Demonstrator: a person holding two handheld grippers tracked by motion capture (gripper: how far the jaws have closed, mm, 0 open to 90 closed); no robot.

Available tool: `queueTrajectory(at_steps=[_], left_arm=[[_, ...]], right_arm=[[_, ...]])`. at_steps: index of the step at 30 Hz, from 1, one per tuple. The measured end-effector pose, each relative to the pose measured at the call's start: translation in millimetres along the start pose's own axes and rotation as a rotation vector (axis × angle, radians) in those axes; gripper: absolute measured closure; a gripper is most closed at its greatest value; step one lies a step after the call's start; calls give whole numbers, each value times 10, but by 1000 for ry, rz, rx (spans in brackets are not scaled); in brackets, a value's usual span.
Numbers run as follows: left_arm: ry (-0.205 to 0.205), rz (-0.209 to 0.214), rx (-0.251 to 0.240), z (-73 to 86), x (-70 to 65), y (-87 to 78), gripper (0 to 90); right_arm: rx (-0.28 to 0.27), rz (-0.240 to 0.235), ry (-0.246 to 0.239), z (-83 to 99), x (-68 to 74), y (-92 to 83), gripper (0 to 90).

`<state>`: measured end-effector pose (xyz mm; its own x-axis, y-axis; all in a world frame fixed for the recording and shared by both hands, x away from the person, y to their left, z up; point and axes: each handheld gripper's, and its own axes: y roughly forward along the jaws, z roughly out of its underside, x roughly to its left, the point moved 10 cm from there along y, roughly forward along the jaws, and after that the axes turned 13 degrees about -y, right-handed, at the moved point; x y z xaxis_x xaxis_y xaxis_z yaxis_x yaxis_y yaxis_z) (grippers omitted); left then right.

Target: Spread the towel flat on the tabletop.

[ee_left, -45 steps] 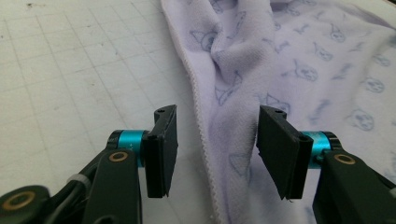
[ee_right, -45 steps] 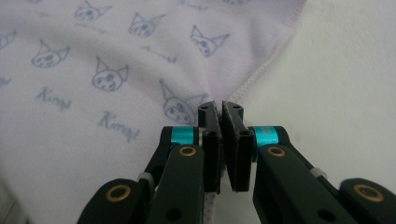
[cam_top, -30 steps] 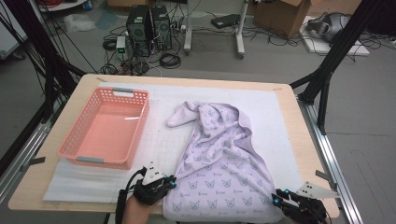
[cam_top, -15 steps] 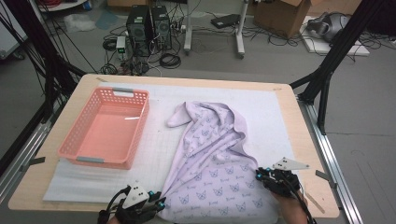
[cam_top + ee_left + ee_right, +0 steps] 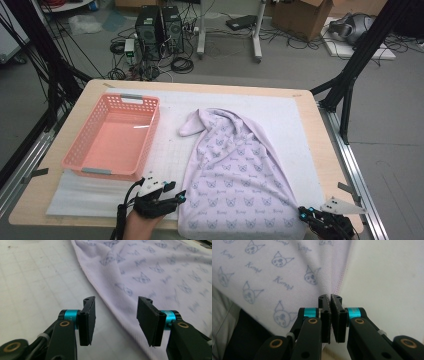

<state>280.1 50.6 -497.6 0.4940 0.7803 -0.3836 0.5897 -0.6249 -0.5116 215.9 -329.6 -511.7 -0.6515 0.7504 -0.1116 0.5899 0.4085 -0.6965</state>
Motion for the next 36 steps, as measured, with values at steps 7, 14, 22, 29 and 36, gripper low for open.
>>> queueTrajectory(at_steps=[7,14,22,29,36], left_arm=[[41,-80,55,-1,-10,294,630],[61,-53,86,138,-61,108,863],[100,-14,113,466,-152,-320,862],[61,-17,73,448,-82,-408,670],[-16,2,3,196,13,-272,551]], right_arm=[[-57,-10,18,-101,-12,-35,733],[-84,19,28,-324,-180,167,702],[-83,56,27,-614,-343,543,627],[-48,25,17,-666,-303,759,861],[-13,25,-28,-476,-251,529,876]])
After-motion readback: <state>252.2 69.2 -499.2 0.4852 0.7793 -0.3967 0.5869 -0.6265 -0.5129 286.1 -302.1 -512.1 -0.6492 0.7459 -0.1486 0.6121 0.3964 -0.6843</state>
